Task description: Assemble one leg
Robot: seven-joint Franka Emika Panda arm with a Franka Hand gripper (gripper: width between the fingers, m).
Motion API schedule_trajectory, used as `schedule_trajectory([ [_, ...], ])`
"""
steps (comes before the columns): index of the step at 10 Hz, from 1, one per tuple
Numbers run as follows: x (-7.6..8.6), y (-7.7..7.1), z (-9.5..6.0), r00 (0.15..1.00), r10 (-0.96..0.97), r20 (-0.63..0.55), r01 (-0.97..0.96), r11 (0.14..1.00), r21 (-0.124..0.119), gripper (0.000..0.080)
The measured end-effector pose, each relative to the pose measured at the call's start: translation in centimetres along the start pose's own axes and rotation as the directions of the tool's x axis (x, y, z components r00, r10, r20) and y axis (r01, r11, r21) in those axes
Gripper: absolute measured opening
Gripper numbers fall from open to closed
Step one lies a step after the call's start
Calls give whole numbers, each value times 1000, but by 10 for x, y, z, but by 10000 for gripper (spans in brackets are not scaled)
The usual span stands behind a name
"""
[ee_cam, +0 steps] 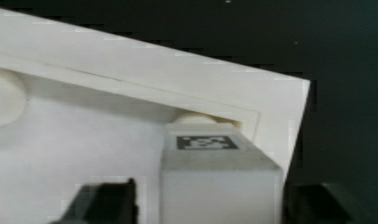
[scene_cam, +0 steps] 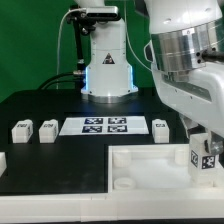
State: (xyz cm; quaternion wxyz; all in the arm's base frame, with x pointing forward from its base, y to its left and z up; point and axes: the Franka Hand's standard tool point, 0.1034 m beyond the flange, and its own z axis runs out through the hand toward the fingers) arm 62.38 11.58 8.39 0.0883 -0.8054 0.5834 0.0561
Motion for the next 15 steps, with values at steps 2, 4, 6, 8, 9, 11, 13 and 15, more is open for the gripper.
schedule_trajectory([
  [2,-6,3,7,947,-322,6,322,946,-33,617],
  [4,-6,3,7,847,-532,4,532,846,-44,640],
  [6,-4,3,6,702,-712,11,712,701,-51,648],
  [8,0,-3,-2,363,-931,34,929,359,-88,649],
  [9,0,-4,-2,264,-964,41,962,260,-85,649],
  [11,-1,-3,-1,308,-951,38,949,304,-85,554],
  [13,-1,-3,-1,390,-920,31,918,387,-86,371],
  [15,-1,-4,-1,535,-844,15,842,532,-89,294],
])
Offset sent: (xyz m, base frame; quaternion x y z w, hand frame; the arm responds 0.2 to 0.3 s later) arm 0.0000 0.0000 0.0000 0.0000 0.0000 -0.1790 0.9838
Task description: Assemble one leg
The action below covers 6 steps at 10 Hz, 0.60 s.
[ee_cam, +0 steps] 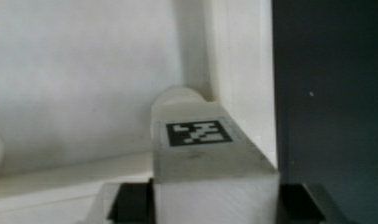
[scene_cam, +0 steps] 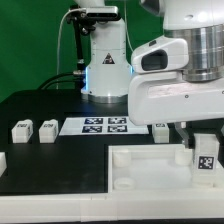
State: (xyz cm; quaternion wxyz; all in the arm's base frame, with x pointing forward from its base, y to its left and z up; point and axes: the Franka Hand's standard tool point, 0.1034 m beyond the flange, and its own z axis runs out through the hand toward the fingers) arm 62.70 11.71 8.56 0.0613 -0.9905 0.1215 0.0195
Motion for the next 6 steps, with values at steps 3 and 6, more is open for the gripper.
schedule_trajectory([
  [3,3,1,-1,884,467,11,-467,884,26,294],
  [6,7,8,-1,559,826,80,-829,556,52,295],
])
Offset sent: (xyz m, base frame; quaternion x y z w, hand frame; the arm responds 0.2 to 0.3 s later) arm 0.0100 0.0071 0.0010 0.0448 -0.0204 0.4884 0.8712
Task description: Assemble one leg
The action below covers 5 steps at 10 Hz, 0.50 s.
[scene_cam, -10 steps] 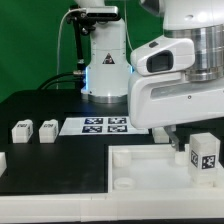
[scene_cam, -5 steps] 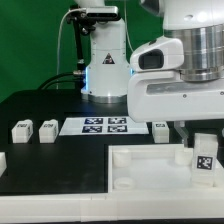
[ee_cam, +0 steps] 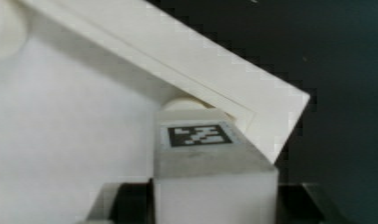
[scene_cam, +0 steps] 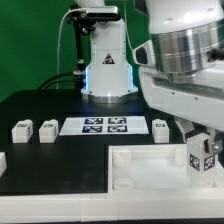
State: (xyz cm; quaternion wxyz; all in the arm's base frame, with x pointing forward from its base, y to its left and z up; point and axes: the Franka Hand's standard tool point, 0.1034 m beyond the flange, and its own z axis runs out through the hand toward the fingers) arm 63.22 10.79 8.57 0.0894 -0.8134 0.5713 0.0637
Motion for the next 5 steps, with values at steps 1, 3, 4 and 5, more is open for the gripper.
schedule_trajectory([
  [1,0,0,0,997,78,7,-78,997,3,295],
  [3,-1,0,1,984,180,8,-180,984,2,370],
  [4,-2,0,1,986,168,8,-168,986,2,370],
  [5,-2,0,1,990,143,8,-143,990,2,505],
])
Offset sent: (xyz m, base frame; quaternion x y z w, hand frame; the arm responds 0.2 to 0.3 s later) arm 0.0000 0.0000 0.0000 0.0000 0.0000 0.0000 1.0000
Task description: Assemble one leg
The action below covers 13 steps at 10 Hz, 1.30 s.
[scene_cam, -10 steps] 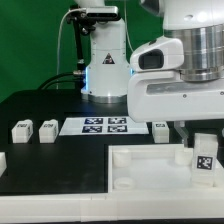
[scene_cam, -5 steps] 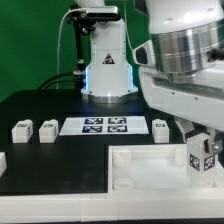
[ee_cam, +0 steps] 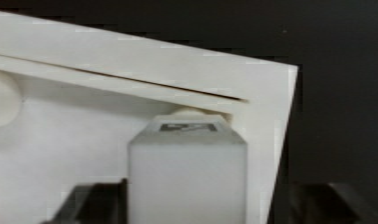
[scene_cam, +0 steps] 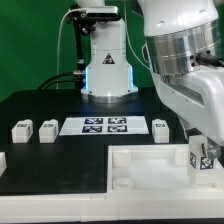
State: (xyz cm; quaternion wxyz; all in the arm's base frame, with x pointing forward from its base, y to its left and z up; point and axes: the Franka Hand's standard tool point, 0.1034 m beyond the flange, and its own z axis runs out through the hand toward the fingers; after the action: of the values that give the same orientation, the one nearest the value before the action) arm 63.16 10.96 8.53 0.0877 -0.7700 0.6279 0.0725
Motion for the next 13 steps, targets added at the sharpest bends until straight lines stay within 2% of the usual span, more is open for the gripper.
schedule_trajectory([
  [1,0,2,2,993,-117,-3,117,993,-5,623],
  [2,-3,5,7,968,-250,0,250,968,-17,623],
  [4,-16,6,7,883,-469,-12,468,883,-48,648],
  [6,-14,7,8,754,-657,0,656,753,-51,649],
  [7,-14,7,7,672,-740,5,739,671,-58,649],
  [8,-11,8,6,498,-867,12,863,495,-100,649],
  [9,-8,8,7,365,-931,25,926,361,-110,649],
  [10,-3,8,8,222,-974,39,970,217,-106,649],
  [11,-2,8,9,166,-985,41,981,161,-103,649],
  [13,-3,8,9,214,-976,36,972,210,-103,636],
])
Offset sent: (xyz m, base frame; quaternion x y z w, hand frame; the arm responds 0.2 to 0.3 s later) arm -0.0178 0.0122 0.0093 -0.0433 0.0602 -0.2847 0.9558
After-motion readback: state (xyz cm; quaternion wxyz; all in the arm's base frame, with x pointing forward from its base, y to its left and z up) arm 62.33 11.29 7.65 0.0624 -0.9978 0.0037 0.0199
